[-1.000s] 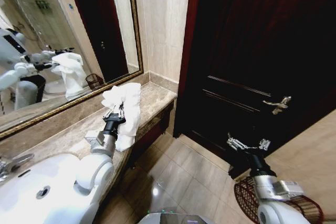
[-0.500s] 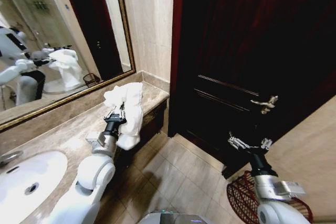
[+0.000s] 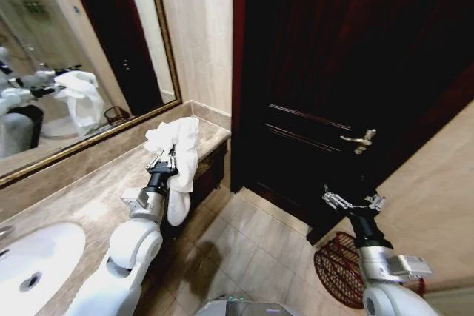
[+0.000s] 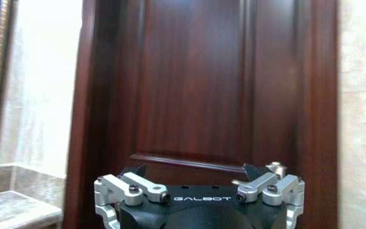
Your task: Discard the used towel into the hamper.
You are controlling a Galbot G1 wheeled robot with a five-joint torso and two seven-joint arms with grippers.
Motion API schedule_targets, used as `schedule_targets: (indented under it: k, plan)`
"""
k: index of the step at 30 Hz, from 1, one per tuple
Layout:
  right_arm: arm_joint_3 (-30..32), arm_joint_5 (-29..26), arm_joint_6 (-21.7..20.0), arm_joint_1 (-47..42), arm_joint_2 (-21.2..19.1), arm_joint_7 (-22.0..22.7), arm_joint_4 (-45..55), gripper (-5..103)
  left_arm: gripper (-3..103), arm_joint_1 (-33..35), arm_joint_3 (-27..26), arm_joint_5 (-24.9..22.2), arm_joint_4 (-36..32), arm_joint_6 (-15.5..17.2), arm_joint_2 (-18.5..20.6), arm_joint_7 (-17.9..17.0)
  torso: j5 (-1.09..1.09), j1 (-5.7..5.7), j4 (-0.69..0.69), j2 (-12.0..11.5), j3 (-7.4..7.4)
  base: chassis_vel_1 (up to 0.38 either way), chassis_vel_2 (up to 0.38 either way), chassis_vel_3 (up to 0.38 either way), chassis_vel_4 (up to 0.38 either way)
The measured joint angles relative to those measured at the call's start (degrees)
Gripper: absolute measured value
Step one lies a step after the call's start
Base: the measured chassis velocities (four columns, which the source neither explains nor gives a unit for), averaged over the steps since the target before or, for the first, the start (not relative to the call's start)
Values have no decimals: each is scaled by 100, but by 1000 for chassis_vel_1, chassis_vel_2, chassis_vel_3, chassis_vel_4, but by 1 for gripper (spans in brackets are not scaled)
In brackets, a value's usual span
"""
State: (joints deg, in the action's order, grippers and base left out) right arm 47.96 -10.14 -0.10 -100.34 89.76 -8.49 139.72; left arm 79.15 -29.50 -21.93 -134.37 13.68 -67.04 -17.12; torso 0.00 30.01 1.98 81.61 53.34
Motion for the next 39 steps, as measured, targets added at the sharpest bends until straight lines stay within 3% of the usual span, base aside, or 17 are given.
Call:
schedule_targets:
  k: [12, 15, 16, 19, 20, 22, 26, 34, 39]
  plan:
    - [14, 0, -1, -26, 12, 5, 3, 100, 10, 80, 28, -38, 115, -195, -47, 172, 0, 0, -1, 0, 0, -110, -113, -124, -118]
    - [68, 65, 17, -49, 54, 12, -46, 100, 10, 158, 30, -111, 404, -643, -115, 633, 1, 0, 1, 0, 0, -119, -112, -121, -121]
    - [68, 65, 17, -49, 54, 12, -46, 100, 10, 158, 30, -111, 404, -643, -115, 633, 1, 0, 1, 0, 0, -134, -127, -129, -105]
    - [231, 328, 240, -108, 157, 25, -286, 100, 10, 269, 87, -125, 979, -1402, -252, 1158, 0, 0, 0, 0, 0, -138, -123, -129, -131]
    - [231, 328, 240, -108, 157, 25, -286, 100, 10, 269, 87, -125, 979, -1402, -252, 1158, 0, 0, 0, 0, 0, -141, -127, -138, -153]
    - [293, 494, 507, -250, 232, 25, -470, 100, 10, 477, 147, -116, 1354, -1914, -385, 1394, -1, 0, 0, 0, 0, -149, -133, -132, -150]
    - [205, 596, 735, -526, 237, 11, -502, 100, 10, 907, 196, -143, 1500, -2278, -449, 1600, -1, 0, 0, 0, 0, -125, -121, -130, -125]
    - [156, 846, 1125, -720, 244, -10, -534, 100, 10, 1381, 208, -144, 1404, -2395, -466, 1712, 0, -1, 2, 0, 0, -123, -126, -130, -111]
    - [56, 968, 1611, -996, 244, 87, -659, 100, 10, 1413, 194, -259, 1189, -2302, -382, 1759, 0, -1, 0, 0, 0, -134, -113, -127, -139]
